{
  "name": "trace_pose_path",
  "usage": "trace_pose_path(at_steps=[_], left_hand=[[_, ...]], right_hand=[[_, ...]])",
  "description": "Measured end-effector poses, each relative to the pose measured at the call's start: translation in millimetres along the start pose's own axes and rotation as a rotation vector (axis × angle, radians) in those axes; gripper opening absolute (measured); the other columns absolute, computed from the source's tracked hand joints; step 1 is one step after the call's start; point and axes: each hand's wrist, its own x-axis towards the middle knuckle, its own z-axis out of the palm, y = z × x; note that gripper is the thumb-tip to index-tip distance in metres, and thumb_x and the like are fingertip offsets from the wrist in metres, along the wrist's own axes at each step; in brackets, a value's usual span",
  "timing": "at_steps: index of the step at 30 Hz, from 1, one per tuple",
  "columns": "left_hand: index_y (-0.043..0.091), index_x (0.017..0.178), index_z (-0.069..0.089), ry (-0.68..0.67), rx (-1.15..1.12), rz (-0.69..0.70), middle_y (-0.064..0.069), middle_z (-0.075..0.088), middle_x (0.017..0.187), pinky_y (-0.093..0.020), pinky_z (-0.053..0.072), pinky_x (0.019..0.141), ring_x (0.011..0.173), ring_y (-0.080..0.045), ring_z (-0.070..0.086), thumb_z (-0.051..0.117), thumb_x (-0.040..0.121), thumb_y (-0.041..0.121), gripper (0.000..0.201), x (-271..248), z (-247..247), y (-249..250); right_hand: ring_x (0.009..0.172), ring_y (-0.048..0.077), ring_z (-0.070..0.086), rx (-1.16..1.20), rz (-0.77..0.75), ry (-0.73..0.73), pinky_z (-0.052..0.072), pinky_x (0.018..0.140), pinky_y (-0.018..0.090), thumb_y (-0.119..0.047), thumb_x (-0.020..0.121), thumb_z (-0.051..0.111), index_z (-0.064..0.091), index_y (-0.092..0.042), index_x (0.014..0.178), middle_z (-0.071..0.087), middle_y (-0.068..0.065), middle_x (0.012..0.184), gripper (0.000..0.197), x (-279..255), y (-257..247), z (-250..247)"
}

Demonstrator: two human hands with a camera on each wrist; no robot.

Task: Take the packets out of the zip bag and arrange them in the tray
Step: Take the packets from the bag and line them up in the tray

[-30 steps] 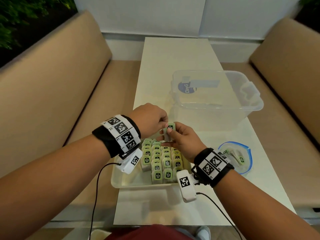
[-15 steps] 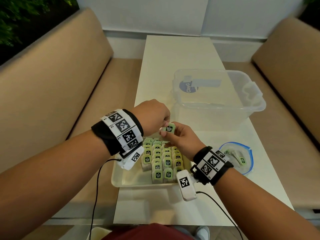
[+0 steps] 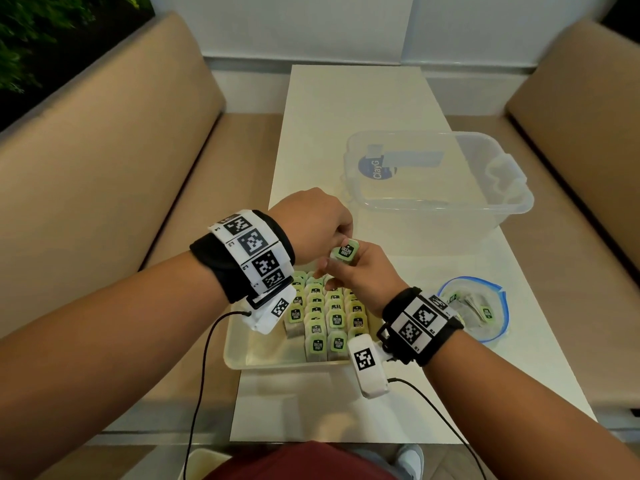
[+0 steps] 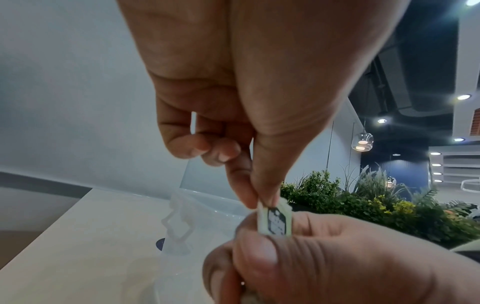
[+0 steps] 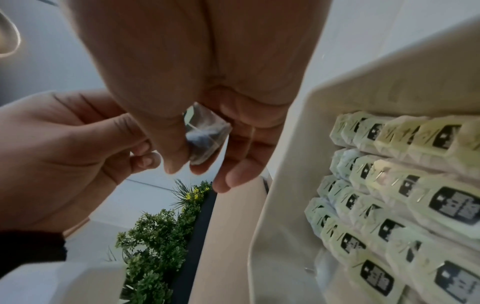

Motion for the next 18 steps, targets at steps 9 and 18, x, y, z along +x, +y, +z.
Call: trace_pose_path(at_steps=[9, 18], left_hand=[[0.026, 0.103, 0.071, 0.011, 0.066, 0.011, 0.005, 0.070, 0.094, -0.030, 0.045, 0.069, 0.089, -0.017, 0.062, 0.055, 0.095, 0.031, 0.019, 3.5, -3.6, -1.0], [0.029, 0.102, 0.069, -0.007, 0.041, -0.004, 0.009, 0.065, 0.088, -0.029, 0.045, 0.071, 0.087, -0.015, 0.060, 0.057, 0.094, 0.031, 0.015, 4.9, 1.2, -9.0]], right_hand=[[0.076, 0.024, 0.069, 0.024, -0.029, -0.006, 0.060, 0.074, 0.038, 0.000, 0.077, 0.079, 0.068, -0.009, 0.087, 0.072, 0.010, 0.080, 0.018, 0.7, -0.4, -2.5], [0.082, 0.025, 0.070, -0.089, -0.020, 0.018, 0.058, 0.084, 0.046, -0.006, 0.077, 0.082, 0.070, -0.001, 0.100, 0.074, 0.020, 0.094, 0.026, 5.0, 1.4, -5.1]])
